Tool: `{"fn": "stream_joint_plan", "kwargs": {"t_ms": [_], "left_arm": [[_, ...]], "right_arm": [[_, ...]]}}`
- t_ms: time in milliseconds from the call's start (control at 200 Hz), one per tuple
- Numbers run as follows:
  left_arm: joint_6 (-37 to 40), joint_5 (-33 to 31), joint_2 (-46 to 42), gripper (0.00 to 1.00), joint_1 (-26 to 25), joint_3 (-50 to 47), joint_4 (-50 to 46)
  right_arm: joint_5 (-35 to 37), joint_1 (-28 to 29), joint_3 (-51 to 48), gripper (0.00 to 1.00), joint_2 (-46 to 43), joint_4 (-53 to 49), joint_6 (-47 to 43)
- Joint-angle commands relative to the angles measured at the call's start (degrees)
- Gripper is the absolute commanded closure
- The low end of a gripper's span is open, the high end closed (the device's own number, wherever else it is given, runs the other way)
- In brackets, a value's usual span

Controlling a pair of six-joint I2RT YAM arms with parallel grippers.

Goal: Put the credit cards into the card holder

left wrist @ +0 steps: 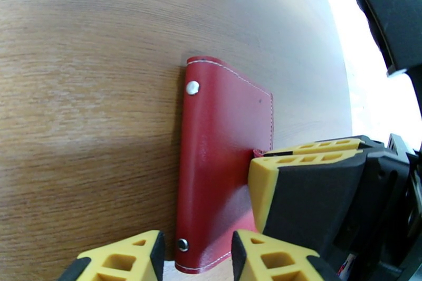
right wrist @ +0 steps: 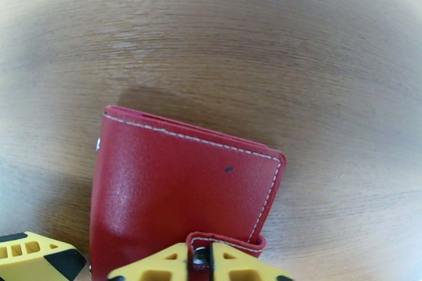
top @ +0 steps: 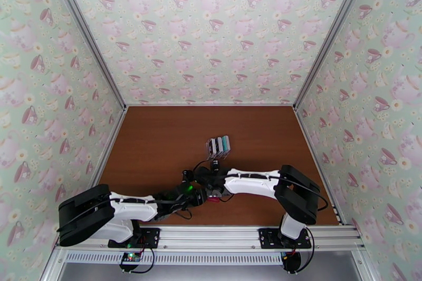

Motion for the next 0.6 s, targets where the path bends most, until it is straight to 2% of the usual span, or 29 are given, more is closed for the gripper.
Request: {"fn": "stream_joint_plan", "kwargs": {"t_ms": [0, 100, 351, 591], "left_arm": [[-0.57, -1.43, 2.42, 0.59, -0.26, -0.25, -3.12], [-0.71, -1.70, 3.01, 0.59, -0.22, 0.01, -2.88], [-0.85, -3.15, 5.39, 0.59, 0.21, 3.00, -5.17], [1.84, -4.84, 4.01, 0.59, 4.72, 5.01, -11.00]], "right_arm": [[-0.11, -0.69, 0.02, 0.94, 2.16, 1.46, -1.83], [-0.15, -1.40, 0.40, 1.00, 1.91, 1.78, -3.34], [0.29, -3.55, 2.47, 1.00, 1.47, 2.35, -8.18], [-1.37, -5.55, 4.44, 1.00, 1.15, 3.84, -11.89]]}}
